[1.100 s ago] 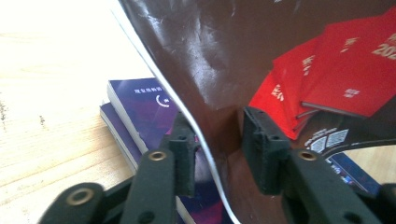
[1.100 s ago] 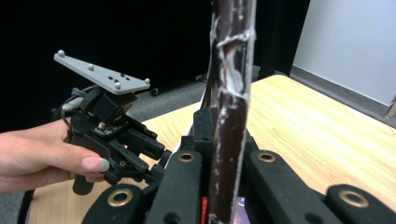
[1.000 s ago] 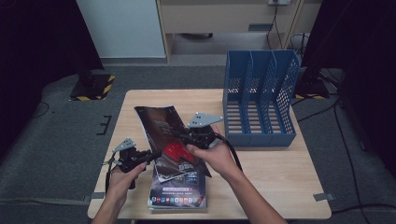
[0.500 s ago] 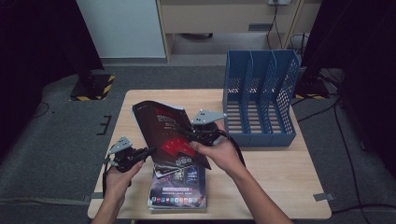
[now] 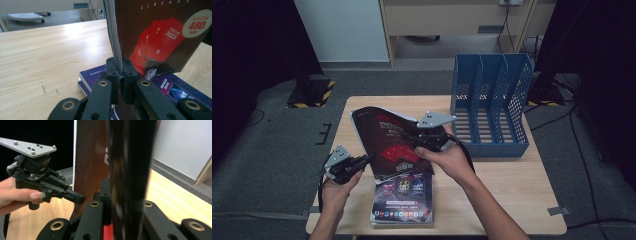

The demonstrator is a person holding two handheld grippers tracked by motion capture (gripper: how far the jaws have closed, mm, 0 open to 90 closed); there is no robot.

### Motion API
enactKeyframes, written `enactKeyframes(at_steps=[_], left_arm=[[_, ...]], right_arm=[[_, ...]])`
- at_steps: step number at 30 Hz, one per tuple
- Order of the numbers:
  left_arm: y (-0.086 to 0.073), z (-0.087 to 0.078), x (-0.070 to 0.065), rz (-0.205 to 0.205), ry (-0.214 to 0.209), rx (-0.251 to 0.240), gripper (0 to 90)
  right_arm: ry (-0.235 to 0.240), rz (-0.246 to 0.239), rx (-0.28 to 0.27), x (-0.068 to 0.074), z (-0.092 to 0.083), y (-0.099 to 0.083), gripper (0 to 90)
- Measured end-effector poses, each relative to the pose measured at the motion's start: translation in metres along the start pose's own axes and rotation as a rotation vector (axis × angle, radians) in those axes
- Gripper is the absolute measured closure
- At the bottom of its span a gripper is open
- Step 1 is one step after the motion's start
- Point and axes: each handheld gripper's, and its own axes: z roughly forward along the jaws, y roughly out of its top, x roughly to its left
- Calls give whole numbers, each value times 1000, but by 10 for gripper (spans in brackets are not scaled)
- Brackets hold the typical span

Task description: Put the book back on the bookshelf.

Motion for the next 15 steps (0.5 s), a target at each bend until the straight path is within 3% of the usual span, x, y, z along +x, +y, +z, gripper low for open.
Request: enactKeyframes(at_steps=[6,15], left_arm=[[1,0,-2,14,-2,-6,862],[1,-1,-3,23,-17,-16,863]], right_arm=[[12,5,-48,-1,-3,9,788],[26,-9,-58,-2,-2,20,776]])
